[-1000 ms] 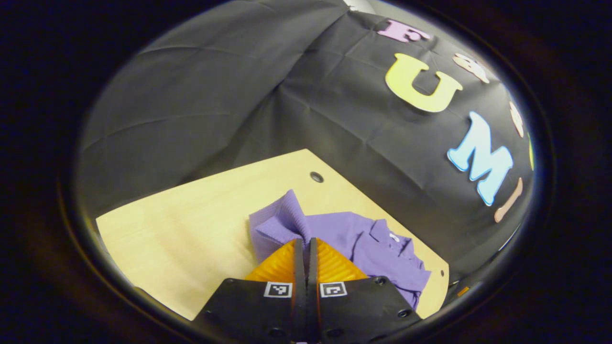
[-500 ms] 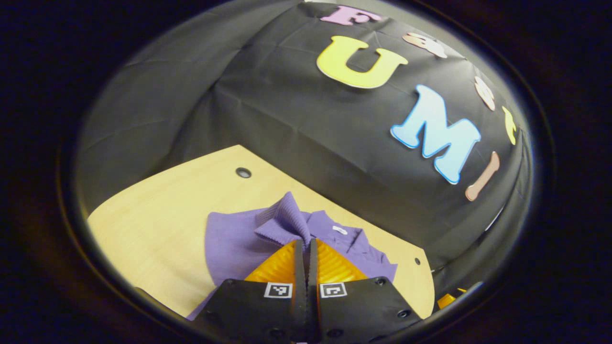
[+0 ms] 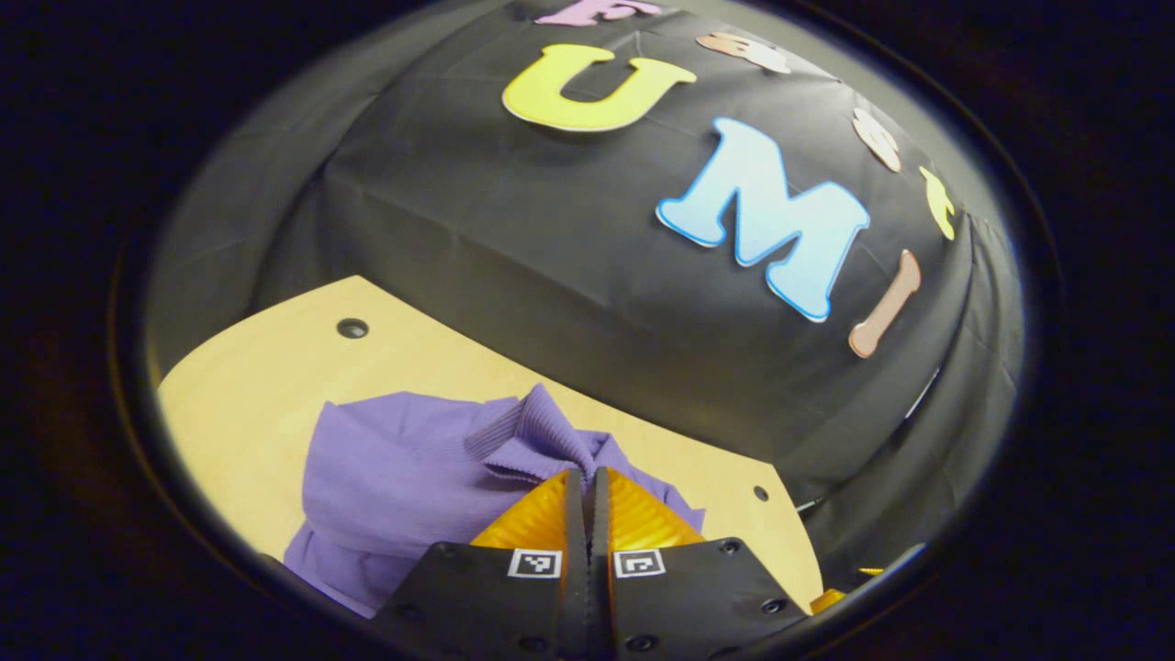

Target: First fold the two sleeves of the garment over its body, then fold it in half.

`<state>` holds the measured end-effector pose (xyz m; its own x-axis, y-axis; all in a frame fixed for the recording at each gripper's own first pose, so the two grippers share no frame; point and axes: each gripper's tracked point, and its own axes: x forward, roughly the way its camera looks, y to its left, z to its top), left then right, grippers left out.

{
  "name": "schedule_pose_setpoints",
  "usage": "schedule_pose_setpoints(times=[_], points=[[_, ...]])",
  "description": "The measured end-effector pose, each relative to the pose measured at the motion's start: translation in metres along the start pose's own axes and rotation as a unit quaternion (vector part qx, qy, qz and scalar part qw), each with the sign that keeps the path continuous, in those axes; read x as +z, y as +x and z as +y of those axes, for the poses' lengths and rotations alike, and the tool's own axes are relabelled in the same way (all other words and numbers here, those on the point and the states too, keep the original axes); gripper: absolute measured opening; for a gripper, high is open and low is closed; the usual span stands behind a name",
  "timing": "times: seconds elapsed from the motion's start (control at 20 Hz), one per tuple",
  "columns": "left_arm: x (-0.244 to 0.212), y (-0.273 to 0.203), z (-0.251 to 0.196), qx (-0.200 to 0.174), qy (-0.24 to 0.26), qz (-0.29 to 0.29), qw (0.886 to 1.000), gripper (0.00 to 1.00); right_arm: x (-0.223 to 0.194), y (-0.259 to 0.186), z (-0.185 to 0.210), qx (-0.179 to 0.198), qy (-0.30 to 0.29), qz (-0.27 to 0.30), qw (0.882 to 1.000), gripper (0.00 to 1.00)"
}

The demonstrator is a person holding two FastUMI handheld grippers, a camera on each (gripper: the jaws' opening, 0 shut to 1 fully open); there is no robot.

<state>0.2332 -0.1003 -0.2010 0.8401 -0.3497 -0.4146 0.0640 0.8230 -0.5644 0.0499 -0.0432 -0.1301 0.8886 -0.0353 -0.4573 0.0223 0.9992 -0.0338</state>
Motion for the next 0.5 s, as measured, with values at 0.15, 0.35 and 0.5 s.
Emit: schedule_pose_setpoints(times=[0.15, 0.35, 0.5], points=[[-0.027, 0.020, -0.031, -0.014, 0.023, 0.027, 0.999, 0.06, -0.004, 0.003, -0.007, 0.006, -0.006, 0.003, 1.000, 0.90], [-0.054, 0.044, -0.065, -0.027, 0.069, 0.051, 0.996, 0.07, -0.012, 0.010, -0.013, 0.026, -0.010, 0.008, 1.000, 0.89], [-0.073, 0.062, -0.082, -0.027, 0.101, 0.065, 0.992, 0.06, -0.018, 0.014, -0.017, 0.041, -0.014, 0.011, 0.999, 0.90]])
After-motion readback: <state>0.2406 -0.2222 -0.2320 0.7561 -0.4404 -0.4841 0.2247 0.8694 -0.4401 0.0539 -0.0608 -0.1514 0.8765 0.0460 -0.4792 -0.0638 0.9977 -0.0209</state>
